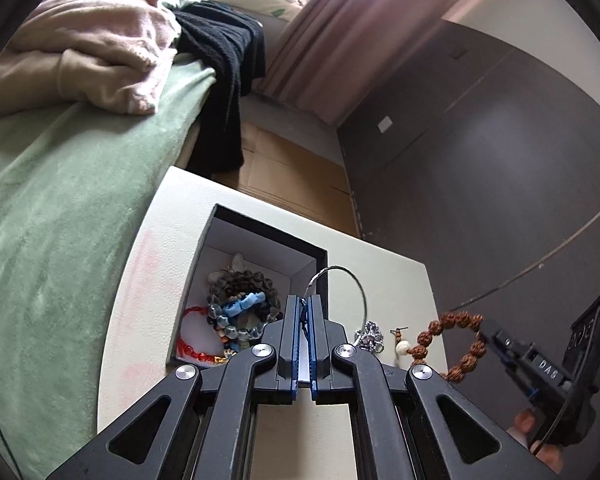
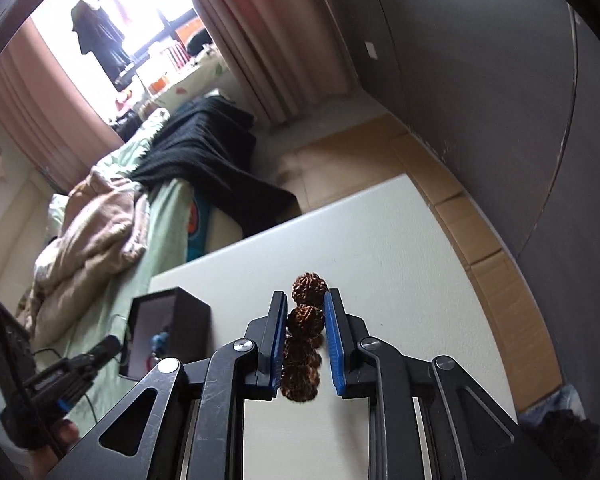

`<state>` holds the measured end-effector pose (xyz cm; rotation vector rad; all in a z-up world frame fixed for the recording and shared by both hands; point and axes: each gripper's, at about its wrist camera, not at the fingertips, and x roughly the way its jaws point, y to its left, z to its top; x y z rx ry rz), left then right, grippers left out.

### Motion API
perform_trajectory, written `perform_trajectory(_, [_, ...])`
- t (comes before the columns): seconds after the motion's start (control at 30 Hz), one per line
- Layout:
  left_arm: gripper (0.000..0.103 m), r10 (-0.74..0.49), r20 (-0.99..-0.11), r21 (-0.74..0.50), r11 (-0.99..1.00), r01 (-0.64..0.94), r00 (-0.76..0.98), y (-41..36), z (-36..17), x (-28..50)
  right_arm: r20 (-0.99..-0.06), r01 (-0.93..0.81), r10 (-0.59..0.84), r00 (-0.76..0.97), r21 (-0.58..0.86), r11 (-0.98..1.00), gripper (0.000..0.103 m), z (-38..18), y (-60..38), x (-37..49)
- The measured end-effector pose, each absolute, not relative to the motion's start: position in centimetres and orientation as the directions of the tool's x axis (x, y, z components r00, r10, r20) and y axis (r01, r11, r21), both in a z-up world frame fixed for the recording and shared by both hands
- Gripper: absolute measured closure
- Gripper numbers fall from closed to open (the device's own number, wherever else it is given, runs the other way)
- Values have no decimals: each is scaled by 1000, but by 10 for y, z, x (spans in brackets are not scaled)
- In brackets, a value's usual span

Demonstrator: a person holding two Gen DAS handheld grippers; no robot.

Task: Organize jewelry
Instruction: 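Carry the brown bead bracelet into the black box and open the right tool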

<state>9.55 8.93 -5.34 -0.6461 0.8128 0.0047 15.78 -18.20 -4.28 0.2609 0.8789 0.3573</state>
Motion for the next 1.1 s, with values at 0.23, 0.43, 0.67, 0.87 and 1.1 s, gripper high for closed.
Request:
perform_trajectory(0.23, [74,-250,-724,-525,804,-278,643,103,-60,94,-650,-224,456,608,410,884,83,-21,-174,160])
perform_trajectory(0.43, [18,-170,-657,-524,803,-283,735,120,-40,62,-587,-242,531,611,500,832,83,-7,-178,145])
perform_trajectory(0.67, [18,-145,-658,-522,796,-308,739,139,-32,55,-526,-288,576,626,532,797,83,10,-167,137])
perform_trajectory(0.87, [18,-133,-643,-533,785,-317,754,156,-24,48,-508,-304,628,589,581,755,83,8,-150,138])
perform_trajectory(1.1, [18,-66,-611,-526,779,-343,789,176,-9,32,-507,-353,666,548,582,733,83,8,-112,140])
